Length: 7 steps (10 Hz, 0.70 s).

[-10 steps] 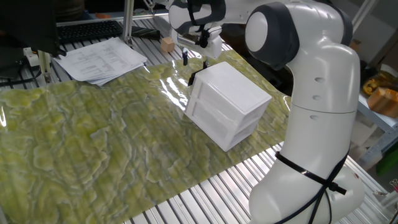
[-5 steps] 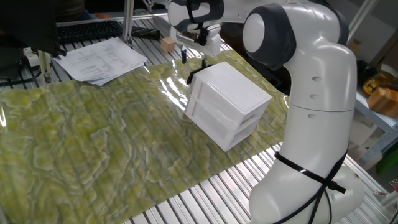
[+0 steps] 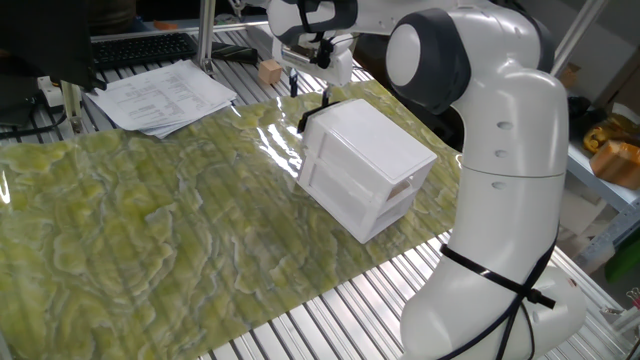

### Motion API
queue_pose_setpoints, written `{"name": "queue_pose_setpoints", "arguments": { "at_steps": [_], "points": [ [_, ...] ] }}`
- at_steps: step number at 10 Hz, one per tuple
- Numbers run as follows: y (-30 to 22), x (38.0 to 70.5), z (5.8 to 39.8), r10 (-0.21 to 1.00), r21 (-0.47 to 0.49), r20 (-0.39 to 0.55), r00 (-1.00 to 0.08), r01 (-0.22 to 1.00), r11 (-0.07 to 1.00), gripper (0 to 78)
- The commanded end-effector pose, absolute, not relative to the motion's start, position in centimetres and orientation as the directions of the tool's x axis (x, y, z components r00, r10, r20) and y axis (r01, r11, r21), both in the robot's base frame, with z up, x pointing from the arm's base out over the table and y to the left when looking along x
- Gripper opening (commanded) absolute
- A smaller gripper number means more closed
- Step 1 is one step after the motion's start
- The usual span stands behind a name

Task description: Take something out of a drawer

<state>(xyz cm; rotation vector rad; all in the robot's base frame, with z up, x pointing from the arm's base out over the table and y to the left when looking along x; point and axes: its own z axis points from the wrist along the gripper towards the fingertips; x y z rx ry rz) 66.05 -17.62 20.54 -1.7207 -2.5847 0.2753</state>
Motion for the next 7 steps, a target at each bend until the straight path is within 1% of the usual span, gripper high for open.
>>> {"name": "queue_pose_setpoints", "arguments": {
  "at_steps": [1, 7],
  "points": [
    [-17.6, 66.3, 20.6, 0.916, -0.155, -0.084, -0.393, 0.913, 0.378, 77.5],
    [-17.6, 67.8, 20.5, 0.918, -0.151, -0.074, -0.39, 0.914, 0.376, 77.5]
  ]
}}
